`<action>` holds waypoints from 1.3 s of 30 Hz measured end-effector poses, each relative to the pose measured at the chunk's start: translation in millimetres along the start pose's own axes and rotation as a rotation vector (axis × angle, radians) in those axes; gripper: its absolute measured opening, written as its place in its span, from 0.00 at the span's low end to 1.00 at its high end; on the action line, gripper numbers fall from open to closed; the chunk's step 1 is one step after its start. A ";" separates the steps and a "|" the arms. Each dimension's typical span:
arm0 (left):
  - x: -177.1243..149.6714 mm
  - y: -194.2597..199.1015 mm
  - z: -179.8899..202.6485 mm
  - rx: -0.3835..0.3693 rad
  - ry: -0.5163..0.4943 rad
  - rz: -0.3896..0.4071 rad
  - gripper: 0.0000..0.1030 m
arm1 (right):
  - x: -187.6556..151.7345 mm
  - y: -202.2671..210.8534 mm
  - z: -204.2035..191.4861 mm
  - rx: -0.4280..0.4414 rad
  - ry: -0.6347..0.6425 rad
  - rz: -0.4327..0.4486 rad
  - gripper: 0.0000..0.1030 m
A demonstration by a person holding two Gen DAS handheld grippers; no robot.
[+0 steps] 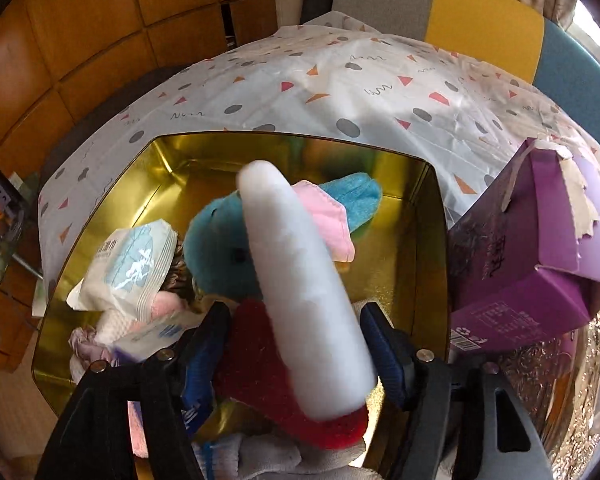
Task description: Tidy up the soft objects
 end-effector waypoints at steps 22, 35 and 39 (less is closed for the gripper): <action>-0.7 28.8 55.5 -0.053 -0.048 0.042 1.00 | -24.1 130.3 47.9 -0.292 -0.136 0.332 0.79; -1.9 38.5 65.4 -0.025 -0.050 0.079 1.00 | -36.5 149.2 70.7 -0.360 -0.194 0.370 0.79; -2.8 37.8 63.8 -0.025 -0.046 0.074 1.00 | -36.8 148.0 70.1 -0.359 -0.197 0.366 0.79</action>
Point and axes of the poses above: each gripper's, at about its wrist camera, not at the fingertips, and y roughly against the way its jaws point, z to its right, x to its top, the point moved 8 cm from there along -y, roughly the way its jaws point, and after that the axes turned 15 degrees about z, right-handed, at the moved point
